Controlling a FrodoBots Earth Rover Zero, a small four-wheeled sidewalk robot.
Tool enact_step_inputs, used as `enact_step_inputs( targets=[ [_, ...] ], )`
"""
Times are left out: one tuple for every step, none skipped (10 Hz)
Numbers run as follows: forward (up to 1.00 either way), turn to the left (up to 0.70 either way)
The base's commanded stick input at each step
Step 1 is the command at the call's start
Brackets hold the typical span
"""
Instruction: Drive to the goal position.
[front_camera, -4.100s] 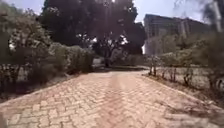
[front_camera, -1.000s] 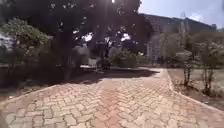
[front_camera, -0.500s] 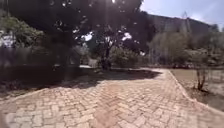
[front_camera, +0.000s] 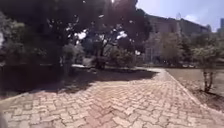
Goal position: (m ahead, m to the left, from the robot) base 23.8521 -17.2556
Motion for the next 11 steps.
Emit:
enact_step_inputs(
  targets=[
    [1.00,0.00],
    [1.00,0.00],
    [1.00,0.00],
    [1.00,0.00],
    [1.00,0.00],
    [1.00,0.00],
    [1.00,0.00],
    [1.00,0.00],
    [1.00,0.00],
    [1.00,0.00],
    [1.00,0.00]
  ],
)
